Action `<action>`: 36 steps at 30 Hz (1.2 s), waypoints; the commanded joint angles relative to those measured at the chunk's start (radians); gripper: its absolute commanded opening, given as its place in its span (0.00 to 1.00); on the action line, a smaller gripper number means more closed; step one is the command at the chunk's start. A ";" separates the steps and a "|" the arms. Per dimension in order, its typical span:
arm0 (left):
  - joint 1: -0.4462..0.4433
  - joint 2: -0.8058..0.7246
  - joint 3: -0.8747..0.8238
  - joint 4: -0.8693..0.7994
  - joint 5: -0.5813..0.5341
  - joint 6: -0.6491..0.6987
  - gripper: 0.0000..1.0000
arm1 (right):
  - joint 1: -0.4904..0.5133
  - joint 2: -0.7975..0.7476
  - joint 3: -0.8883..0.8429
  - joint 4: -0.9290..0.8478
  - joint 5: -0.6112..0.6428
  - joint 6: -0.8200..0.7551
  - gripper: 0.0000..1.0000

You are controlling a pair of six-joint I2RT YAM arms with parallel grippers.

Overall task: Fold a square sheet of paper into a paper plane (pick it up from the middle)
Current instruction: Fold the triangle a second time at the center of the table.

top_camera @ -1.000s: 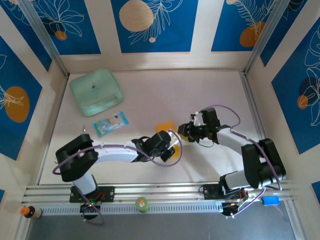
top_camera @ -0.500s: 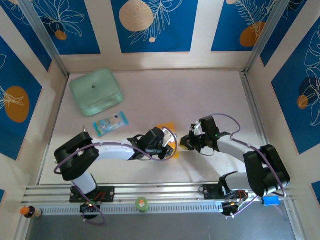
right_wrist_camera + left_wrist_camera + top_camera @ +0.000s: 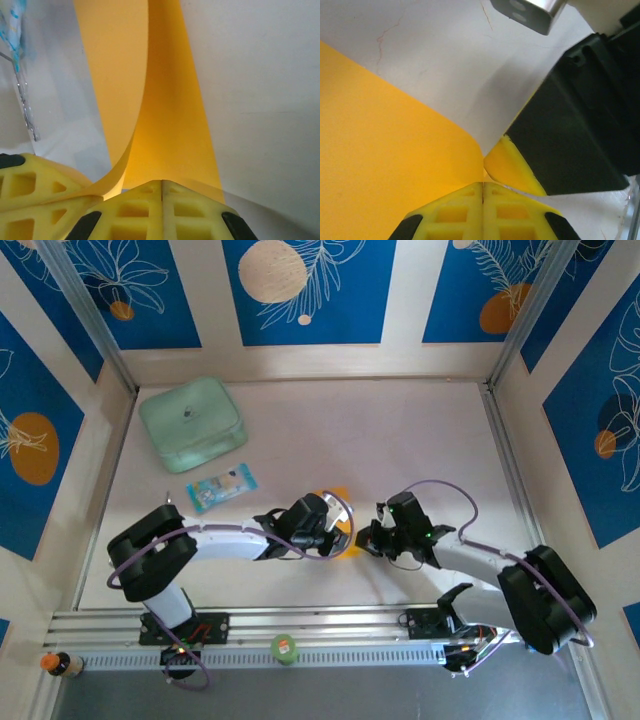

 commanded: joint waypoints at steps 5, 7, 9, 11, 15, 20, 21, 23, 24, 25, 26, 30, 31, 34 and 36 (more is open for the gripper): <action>0.009 -0.026 -0.005 0.014 -0.004 -0.016 0.02 | 0.089 -0.059 -0.054 0.091 0.196 0.029 0.00; 0.009 -0.025 -0.003 0.010 -0.003 -0.014 0.02 | 0.128 -0.070 -0.065 0.114 0.245 0.020 0.00; 0.009 -0.025 -0.001 0.006 -0.006 -0.012 0.02 | 0.145 -0.084 -0.060 0.079 0.281 0.057 0.00; 0.009 -0.025 0.000 0.006 -0.007 -0.012 0.02 | 0.153 -0.097 -0.073 0.072 0.294 0.094 0.00; 0.009 -0.023 0.000 0.009 -0.007 -0.015 0.02 | 0.194 -0.139 -0.123 0.134 0.359 0.124 0.00; 0.009 -0.021 0.002 0.009 -0.007 -0.015 0.02 | 0.203 -0.138 -0.119 0.165 0.338 0.104 0.00; 0.009 -0.021 0.002 0.008 -0.007 -0.015 0.02 | 0.203 -0.127 -0.119 0.184 0.325 0.100 0.00; 0.009 -0.021 0.003 0.005 -0.008 -0.015 0.02 | 0.203 -0.092 -0.108 0.198 0.306 0.099 0.00; 0.009 -0.021 0.005 0.003 -0.008 -0.015 0.02 | 0.203 -0.072 -0.103 0.212 0.294 0.093 0.00; 0.009 -0.021 0.006 -0.001 -0.009 -0.014 0.02 | 0.203 -0.053 -0.097 0.227 0.284 0.087 0.00; 0.009 -0.021 0.007 -0.004 -0.008 -0.014 0.02 | 0.203 -0.036 -0.088 0.228 0.281 0.086 0.00; 0.009 -0.025 0.006 -0.011 -0.011 -0.012 0.02 | 0.199 -0.004 -0.096 0.267 0.286 0.095 0.00; 0.009 -0.025 0.006 -0.010 -0.011 -0.012 0.02 | 0.195 0.002 -0.096 0.278 0.274 0.095 0.00; 0.009 -0.023 0.009 -0.015 -0.011 -0.011 0.02 | 0.189 0.024 -0.091 0.308 0.243 0.086 0.00; 0.009 -0.022 0.010 -0.016 -0.016 -0.011 0.02 | 0.187 0.041 -0.084 0.320 0.229 0.081 0.00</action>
